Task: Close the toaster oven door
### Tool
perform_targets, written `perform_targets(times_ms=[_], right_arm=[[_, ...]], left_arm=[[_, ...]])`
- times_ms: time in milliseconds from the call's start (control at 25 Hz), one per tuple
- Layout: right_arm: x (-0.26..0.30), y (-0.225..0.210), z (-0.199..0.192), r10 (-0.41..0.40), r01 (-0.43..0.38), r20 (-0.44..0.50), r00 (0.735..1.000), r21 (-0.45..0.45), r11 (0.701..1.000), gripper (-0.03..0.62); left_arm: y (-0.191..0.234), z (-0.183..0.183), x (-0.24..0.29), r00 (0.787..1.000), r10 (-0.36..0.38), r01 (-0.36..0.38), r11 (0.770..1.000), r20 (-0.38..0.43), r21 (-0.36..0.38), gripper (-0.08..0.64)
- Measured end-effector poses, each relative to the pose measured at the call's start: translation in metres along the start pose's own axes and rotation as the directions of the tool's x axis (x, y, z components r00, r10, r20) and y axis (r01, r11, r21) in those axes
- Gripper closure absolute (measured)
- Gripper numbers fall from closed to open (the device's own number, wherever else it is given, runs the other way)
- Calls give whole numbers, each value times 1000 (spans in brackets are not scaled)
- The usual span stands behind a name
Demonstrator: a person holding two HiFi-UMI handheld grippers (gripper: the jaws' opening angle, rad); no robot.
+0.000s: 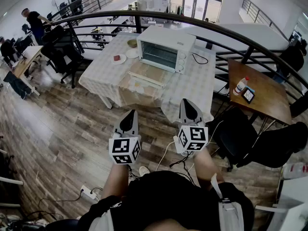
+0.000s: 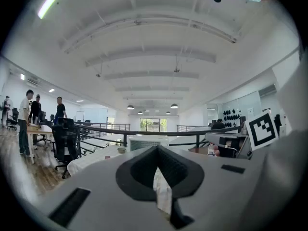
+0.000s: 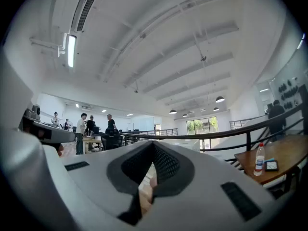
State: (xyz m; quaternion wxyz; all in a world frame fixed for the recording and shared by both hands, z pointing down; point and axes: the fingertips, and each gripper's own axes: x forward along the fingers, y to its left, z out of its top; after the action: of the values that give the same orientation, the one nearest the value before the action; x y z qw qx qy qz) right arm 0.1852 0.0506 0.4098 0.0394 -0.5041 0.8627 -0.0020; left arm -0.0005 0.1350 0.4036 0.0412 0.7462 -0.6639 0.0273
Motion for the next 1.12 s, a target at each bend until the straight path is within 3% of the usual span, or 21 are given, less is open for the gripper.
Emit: perform_targets(times_ms=[560,1120], right_arm=[[-5,15,8,20,-20,22,1000,0,1000,591],[31,57,0,-7,6,23,1000,48,999,591]], left_arm=[[5,-1,-6,1000,7,-7,1000,1,-21,551],[69,-10,6,1000,-15,15,1000,5,-26,551]])
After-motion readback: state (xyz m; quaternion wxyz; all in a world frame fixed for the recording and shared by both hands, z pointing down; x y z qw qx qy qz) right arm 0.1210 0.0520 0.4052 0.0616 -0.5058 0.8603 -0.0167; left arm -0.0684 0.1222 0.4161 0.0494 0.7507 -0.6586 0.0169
